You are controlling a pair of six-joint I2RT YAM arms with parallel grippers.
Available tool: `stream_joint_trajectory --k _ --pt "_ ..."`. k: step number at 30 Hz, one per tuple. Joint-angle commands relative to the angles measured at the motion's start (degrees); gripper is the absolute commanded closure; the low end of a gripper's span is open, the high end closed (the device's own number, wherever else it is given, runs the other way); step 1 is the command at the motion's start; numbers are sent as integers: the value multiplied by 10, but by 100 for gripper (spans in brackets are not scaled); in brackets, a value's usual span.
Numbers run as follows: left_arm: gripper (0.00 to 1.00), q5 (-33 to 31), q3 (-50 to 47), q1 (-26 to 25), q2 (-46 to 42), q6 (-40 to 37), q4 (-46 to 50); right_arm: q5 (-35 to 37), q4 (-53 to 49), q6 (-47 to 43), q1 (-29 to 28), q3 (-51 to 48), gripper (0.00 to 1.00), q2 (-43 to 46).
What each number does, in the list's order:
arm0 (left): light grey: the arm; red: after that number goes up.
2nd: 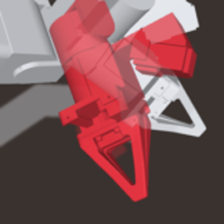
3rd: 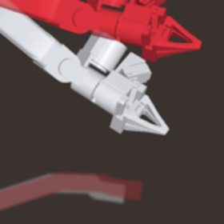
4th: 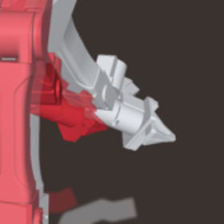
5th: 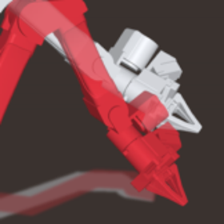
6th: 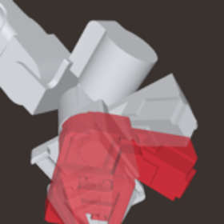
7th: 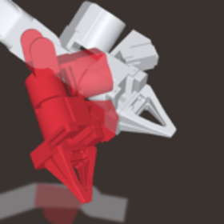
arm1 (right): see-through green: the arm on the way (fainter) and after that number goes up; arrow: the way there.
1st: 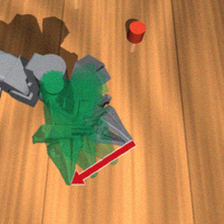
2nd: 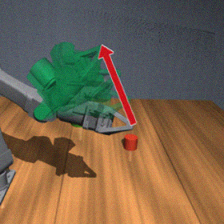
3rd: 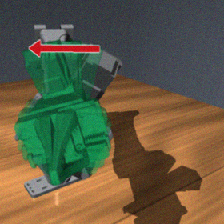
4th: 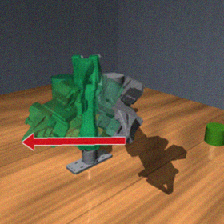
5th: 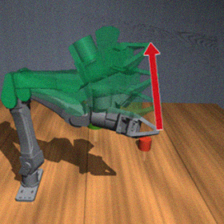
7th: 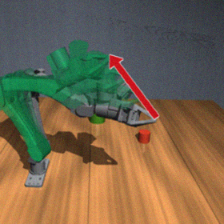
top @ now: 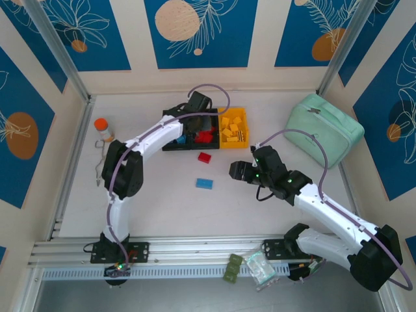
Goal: Sort the legos into containers by color
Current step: Place the lego at the center of the table, then pick up the lego from the center of the table.
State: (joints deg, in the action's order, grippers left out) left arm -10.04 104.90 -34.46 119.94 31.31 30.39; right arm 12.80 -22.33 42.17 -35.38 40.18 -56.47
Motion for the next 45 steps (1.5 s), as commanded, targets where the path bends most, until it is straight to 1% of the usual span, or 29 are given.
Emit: stream_joint_trajectory --k 1,6,9,16,17,22,24,27,29,36,39,43,45 --pt "74 1 56 12 41 -24 22 -14 5 -9 3 19 28 -5" --pt "74 20 134 21 103 -35 32 -10 2 -10 5 24 28 -5" --pt "73 30 160 21 127 -48 15 -10 -2 -9 7 24 28 -5" --pt "70 45 219 24 177 -48 10 -8 -9 -4 9 18 28 -1" --pt "68 43 227 25 183 -48 12 -8 -9 -3 9 18 28 -1" --pt "53 42 251 24 193 -45 29 -8 -10 -1 10 14 28 1" --pt "51 43 246 25 183 -44 30 -10 -9 -1 9 13 28 1" --pt "50 44 221 24 152 -44 27 -14 -5 3 9 10 28 0" --pt "50 48 184 23 120 -43 13 -16 -3 4 8 6 28 1" --pt "43 83 20 20 -9 -39 -35 -13 -4 11 -10 -1 28 8" --pt "43 88 -36 18 -51 -32 -25 -12 -9 11 -19 -1 28 13" --pt "43 115 -129 14 -108 -28 -50 -12 -13 3 -34 -4 28 24" --pt "40 119 -166 10 -130 -30 -57 -12 -13 -3 -41 -7 28 30"
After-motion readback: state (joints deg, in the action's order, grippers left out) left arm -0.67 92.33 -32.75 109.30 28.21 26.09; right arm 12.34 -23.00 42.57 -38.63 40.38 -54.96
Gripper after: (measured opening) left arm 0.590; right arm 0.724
